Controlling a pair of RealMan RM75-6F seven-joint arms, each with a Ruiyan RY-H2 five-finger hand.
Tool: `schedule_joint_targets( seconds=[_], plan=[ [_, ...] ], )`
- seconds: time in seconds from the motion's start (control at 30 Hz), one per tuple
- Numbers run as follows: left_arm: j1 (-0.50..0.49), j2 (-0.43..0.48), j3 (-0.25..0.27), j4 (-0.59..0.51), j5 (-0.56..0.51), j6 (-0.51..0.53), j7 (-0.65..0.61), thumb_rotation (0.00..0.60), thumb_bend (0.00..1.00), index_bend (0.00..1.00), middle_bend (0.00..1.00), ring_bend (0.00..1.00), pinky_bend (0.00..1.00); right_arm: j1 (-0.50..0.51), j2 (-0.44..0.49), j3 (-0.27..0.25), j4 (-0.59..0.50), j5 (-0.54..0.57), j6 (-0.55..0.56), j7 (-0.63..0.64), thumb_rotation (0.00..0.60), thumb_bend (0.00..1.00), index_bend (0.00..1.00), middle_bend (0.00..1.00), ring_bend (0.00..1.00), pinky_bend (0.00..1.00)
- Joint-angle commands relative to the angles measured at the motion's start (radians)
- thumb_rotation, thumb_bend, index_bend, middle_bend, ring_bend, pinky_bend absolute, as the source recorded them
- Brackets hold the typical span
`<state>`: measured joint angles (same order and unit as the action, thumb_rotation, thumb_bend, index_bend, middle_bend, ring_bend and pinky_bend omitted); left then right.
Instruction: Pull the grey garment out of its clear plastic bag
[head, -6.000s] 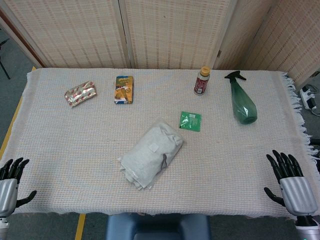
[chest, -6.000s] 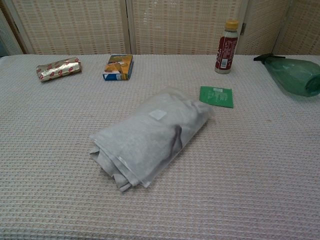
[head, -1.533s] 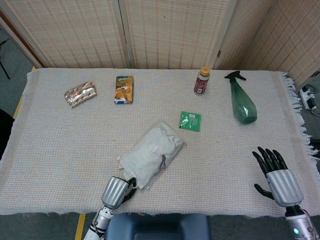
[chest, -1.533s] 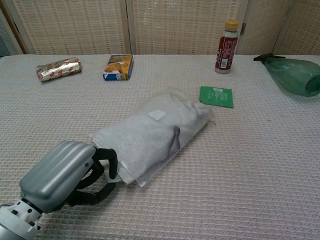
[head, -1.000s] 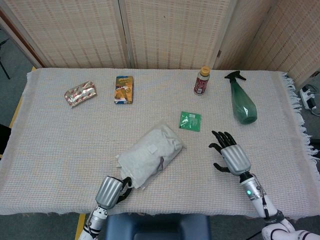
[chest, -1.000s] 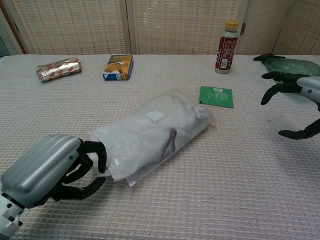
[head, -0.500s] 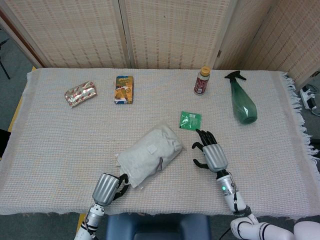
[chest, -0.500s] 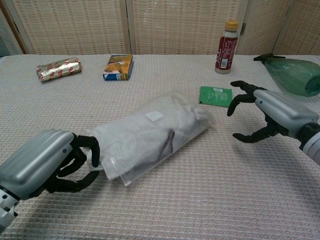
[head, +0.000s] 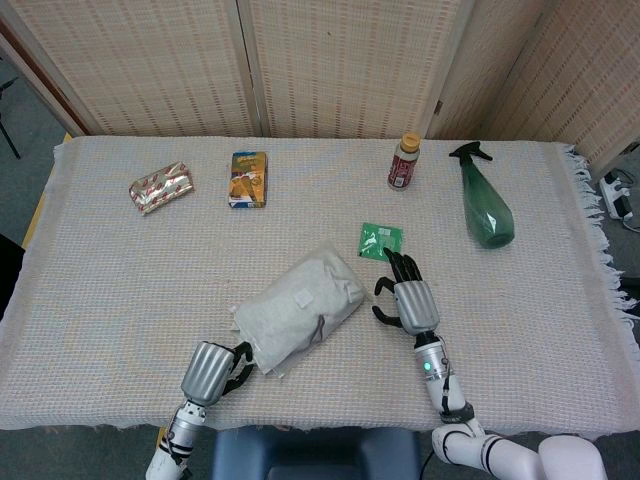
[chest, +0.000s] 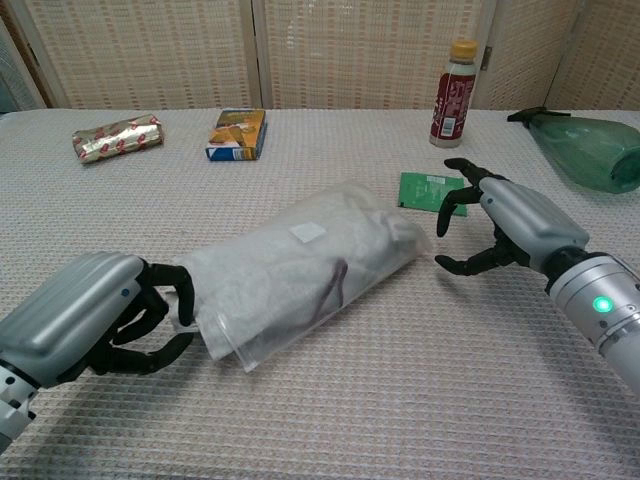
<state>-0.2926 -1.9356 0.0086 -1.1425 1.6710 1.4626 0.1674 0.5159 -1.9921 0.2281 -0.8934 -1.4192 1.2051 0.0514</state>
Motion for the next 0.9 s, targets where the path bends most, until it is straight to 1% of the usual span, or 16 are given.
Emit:
schedule_joint_targets(
  seconds=[0.03,0.33,0.5,0.57,0.73,0.9],
  plan=[
    [-0.002,0.002,-0.003,0.002,-0.003,-0.001,-0.005,0.600,0.62,0.70,1.00,1.00,1.00,0.020,-0.031,0.012,0.040,0.013,-0.010,0.013,0.600,0.22,0.51,0.00,0.00,0.00],
    [-0.011,0.010,-0.014,0.010,-0.009,0.001,-0.026,0.600,0.62,0.70,1.00,1.00,1.00,0.068,-0.101,0.037,0.127,0.038,-0.034,0.057,0.600,0.22,0.51,0.00,0.00,0.00],
    [-0.015,0.011,-0.019,0.016,-0.016,-0.003,-0.033,0.600,0.62,0.70,1.00,1.00,1.00,0.085,-0.128,0.040,0.161,0.043,-0.039,0.078,0.600,0.23,0.53,0.00,0.00,0.00],
    [-0.016,0.011,-0.021,0.020,-0.019,-0.004,-0.036,0.600,0.62,0.70,1.00,1.00,1.00,0.090,-0.137,0.041,0.174,0.043,-0.038,0.088,0.600,0.25,0.55,0.00,0.00,0.00],
    [-0.018,0.012,-0.023,0.028,-0.026,-0.007,-0.042,0.600,0.62,0.70,1.00,1.00,1.00,0.097,-0.147,0.042,0.194,0.045,-0.033,0.105,0.600,0.38,0.62,0.03,0.00,0.00],
    [-0.019,0.013,-0.026,0.034,-0.032,-0.006,-0.047,0.600,0.63,0.70,1.00,1.00,1.00,0.102,-0.146,0.044,0.199,0.051,-0.034,0.099,0.600,0.46,0.65,0.05,0.00,0.00]
  ],
)
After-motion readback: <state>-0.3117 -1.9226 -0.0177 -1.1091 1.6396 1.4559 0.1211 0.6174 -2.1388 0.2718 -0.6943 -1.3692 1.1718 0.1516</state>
